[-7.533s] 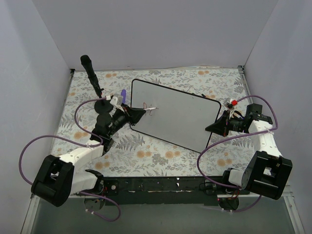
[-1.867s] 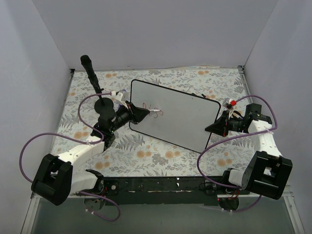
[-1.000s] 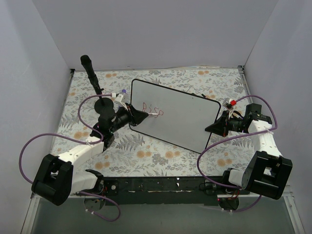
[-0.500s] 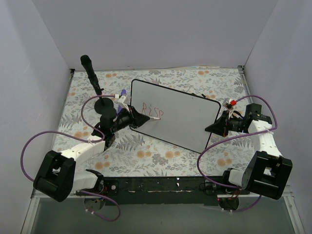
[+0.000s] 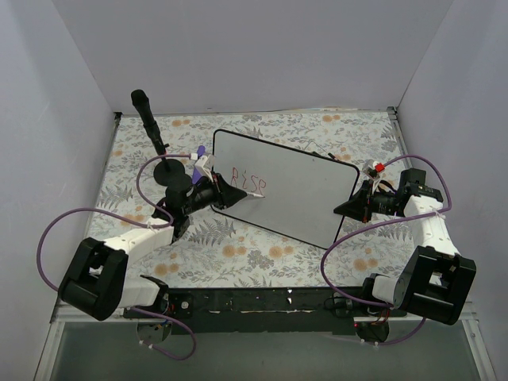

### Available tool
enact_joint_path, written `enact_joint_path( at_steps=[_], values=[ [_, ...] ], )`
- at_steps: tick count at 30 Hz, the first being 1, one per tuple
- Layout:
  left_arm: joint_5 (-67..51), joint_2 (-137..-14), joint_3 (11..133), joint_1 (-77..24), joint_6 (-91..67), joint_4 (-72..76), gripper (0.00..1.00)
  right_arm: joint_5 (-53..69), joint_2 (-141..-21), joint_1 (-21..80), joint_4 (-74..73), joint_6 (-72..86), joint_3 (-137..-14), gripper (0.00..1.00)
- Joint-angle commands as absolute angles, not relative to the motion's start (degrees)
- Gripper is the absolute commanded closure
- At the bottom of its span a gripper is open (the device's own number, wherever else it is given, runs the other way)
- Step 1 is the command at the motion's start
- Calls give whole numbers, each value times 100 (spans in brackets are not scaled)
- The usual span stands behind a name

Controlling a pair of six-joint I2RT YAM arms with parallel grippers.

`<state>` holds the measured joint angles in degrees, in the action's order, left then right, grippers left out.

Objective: Write a sentence on the whiteboard
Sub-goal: Write with the whiteboard marker without the cap on the whiteboard.

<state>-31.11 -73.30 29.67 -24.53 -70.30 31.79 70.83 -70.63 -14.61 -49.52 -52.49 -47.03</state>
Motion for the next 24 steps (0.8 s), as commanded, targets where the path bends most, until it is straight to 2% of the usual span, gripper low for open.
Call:
enact_joint_path(
  at_steps=[1, 24],
  values=[
    [-3173, -7076, 3155, -2408, -7058, 3366, 100, 6926, -7023, -1397, -4887, -5520, -4816, 99],
    [-3120, -5318, 2391, -2338, -7409, 3041, 100, 6917, -7014, -1389, -4860, -5493, -4808, 99]
  ],
)
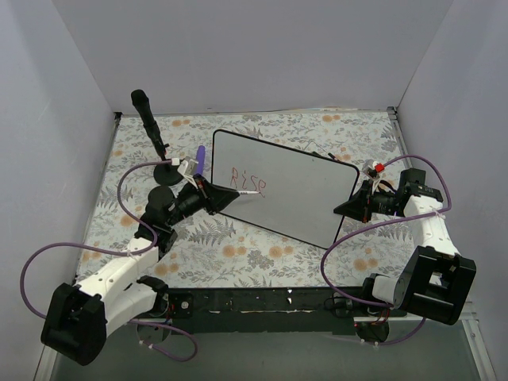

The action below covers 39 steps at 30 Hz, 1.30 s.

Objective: Write a sentence on the whiteboard
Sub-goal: Write with the whiteboard marker without the cap on the whiteboard.

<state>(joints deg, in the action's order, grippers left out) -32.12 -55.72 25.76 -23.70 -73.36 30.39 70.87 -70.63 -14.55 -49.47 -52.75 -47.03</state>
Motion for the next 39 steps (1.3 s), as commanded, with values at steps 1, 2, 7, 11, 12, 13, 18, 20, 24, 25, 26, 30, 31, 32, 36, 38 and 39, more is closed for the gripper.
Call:
enact_joint_path(
  at_steps=[1, 2, 7, 11, 12, 13, 18, 20, 24, 25, 26, 30, 31, 32, 36, 38, 39],
  values=[
    [-3103, -5291, 2356, -2338, -7427, 3050, 100, 6908, -7014, -1389, -4860, -5493, -4816, 99],
    [-3085, -5265, 2321, -2347, -7444, 3067, 100, 6917, -7014, -1389, -4860, -5493, -4816, 99],
    [-3067, -5229, 2224, -2355, -7471, 3094, 100, 6908, -7031, -1389, -4860, -5484, -4816, 99],
    [-2980, -5370, 2145, -2452, -7418, 3225, 100, 6899, -7022, -1389, -4852, -5484, -4808, 99],
    [-2936, -5414, 2127, -2478, -7401, 3269, 100, 6899, -7022, -1389, -4852, -5484, -4808, 99],
    [-2909, -5466, 2118, -2531, -7400, 3330, 100, 6899, -7031, -1389, -4843, -5484, -4799, 99],
    [-2804, -5897, 2162, -2654, -7374, 3647, 100, 6899, -7031, -1389, -4843, -5476, -4808, 99],
    [-2742, -6089, 2223, -2681, -7365, 3744, 100, 6899, -7031, -1380, -4843, -5476, -4808, 99],
    [-2681, -6380, 2364, -2716, -7356, 3823, 100, 6908, -7022, -1380, -4851, -5476, -4808, 99],
    [-2681, -6433, 2399, -2725, -7356, 3875, 100, 6908, -7022, -1380, -4852, -5476, -4816, 99],
    [-2672, -6477, 2417, -2733, -7365, 3893, 100, 6908, -7022, -1380, -4843, -5476, -4816, 99],
    [-2698, -6714, 2522, -2795, -7400, 4025, 100, 6908, -7031, -1371, -4851, -5476, -4816, 99],
    [-2707, -6802, 2522, -2812, -7400, 4078, 100, 6908, -7040, -1380, -4852, -5476, -4816, 99],
    [-2716, -6829, 2549, -2830, -7409, 4096, 100, 6908, -7031, -1371, -4843, -5476, -4816, 99],
    [-2725, -6987, 2601, -2909, -7444, 4210, 100, 6899, -7040, -1371, -4852, -5476, -4816, 99],
    [-2707, -7057, 2628, -2918, -7453, 4254, 100, 6899, -7040, -1371, -4851, -5476, -4808, 99],
    [-2690, -7084, 2637, -2935, -7453, 4271, 100, 6891, -7049, -1371, -4852, -5476, -4808, 99]
  ],
)
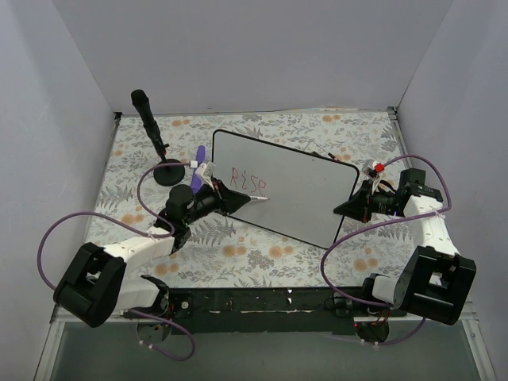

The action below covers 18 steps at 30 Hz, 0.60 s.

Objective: Write a sentence on the whiteboard
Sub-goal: Write with the whiteboard marker without the cap on the whiteboard.

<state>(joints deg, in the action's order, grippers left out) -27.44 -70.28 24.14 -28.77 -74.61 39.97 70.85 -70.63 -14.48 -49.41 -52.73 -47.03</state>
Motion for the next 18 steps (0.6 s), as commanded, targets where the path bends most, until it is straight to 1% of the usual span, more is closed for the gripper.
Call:
enact_joint_path(
  at_steps=[1, 12, 18],
  values=[
    [-2663, -7110, 2645, -2944, -7453, 4280, 100, 6891, -7049, -1362, -4843, -5476, -4816, 99],
    [-2435, -7374, 2847, -2997, -7321, 4175, 100, 6891, -7040, -1362, -4843, -5476, -4808, 99],
    [-2285, -7278, 2927, -3006, -7032, 3639, 100, 6891, -7040, -1362, -4843, -5476, -4816, 99]
  ],
)
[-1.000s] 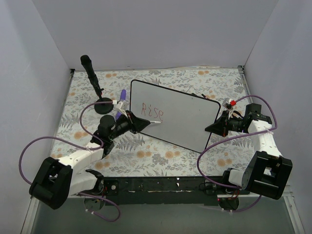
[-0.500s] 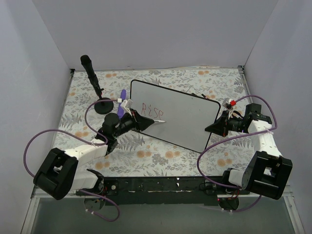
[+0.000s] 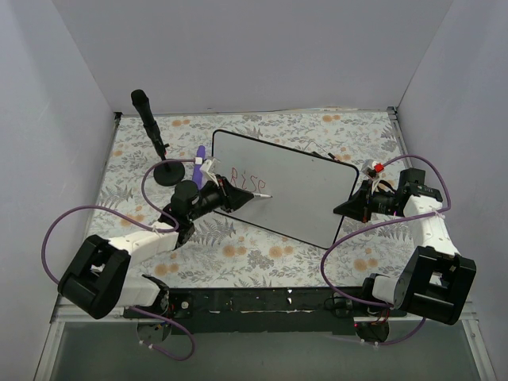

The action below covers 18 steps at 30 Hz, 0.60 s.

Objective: Write a sentence on the whiteboard
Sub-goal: Write with the whiteboard marker without the cap on the whiteboard.

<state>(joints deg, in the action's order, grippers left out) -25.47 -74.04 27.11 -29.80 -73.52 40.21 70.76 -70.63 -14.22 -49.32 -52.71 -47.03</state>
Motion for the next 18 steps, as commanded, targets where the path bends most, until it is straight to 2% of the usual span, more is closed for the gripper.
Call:
enact_joint_path(
  at_steps=[1, 11, 18],
  values=[
    [-2276, -7277, 2953, -2997, -6996, 3499, 100, 6891, -7031, -1371, -4843, -5476, -4816, 99],
    [-2311, -7137, 2988, -2997, -6890, 3269, 100, 6891, -7040, -1362, -4851, -5476, -4816, 99],
    [-2707, -6505, 3094, -2997, -6987, 3165, 100, 6891, -7022, -1362, -4843, -5467, -4825, 99]
  ],
)
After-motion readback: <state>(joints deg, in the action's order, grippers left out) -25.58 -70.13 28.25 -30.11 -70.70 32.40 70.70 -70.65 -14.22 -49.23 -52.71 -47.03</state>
